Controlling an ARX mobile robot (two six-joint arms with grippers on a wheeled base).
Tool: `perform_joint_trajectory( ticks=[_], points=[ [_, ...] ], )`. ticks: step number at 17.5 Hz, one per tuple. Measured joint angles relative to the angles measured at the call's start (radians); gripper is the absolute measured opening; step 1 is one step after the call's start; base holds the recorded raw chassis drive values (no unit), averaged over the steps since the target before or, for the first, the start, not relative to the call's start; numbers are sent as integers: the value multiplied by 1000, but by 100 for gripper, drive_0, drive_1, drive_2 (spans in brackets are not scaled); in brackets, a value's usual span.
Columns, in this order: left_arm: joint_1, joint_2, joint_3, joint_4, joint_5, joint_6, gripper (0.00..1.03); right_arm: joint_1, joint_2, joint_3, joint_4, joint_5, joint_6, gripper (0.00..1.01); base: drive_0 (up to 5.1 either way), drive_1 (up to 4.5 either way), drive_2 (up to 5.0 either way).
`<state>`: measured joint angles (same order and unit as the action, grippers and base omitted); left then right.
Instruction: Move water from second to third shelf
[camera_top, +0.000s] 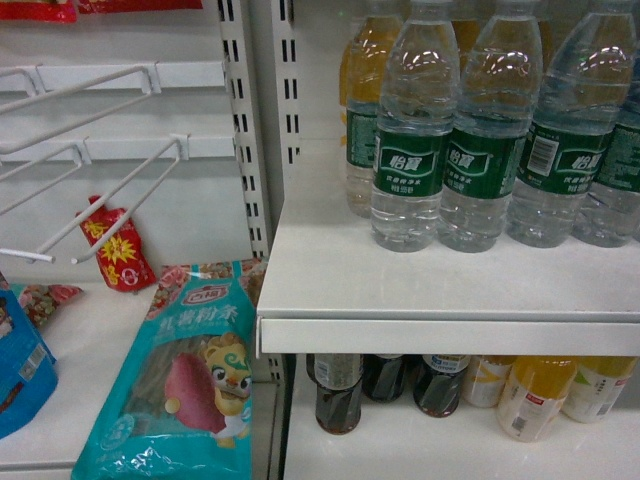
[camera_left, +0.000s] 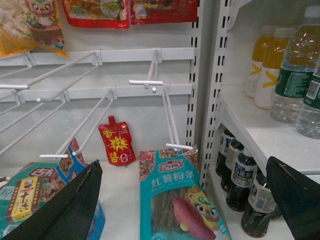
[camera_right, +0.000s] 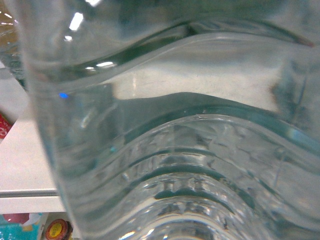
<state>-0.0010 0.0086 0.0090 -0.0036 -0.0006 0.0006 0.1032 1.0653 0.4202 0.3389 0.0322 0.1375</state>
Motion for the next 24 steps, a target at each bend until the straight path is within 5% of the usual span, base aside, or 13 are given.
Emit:
perform_joint_trajectory(
  ticks=[14, 24],
  points=[
    [0, 0, 0, 0, 0, 0, 98, 14, 273, 171, 78, -3, -8, 40, 0, 0, 0],
    [0, 0, 0, 0, 0, 0, 98, 35, 449, 286, 112, 31, -50, 40, 0, 0, 0]
  ],
)
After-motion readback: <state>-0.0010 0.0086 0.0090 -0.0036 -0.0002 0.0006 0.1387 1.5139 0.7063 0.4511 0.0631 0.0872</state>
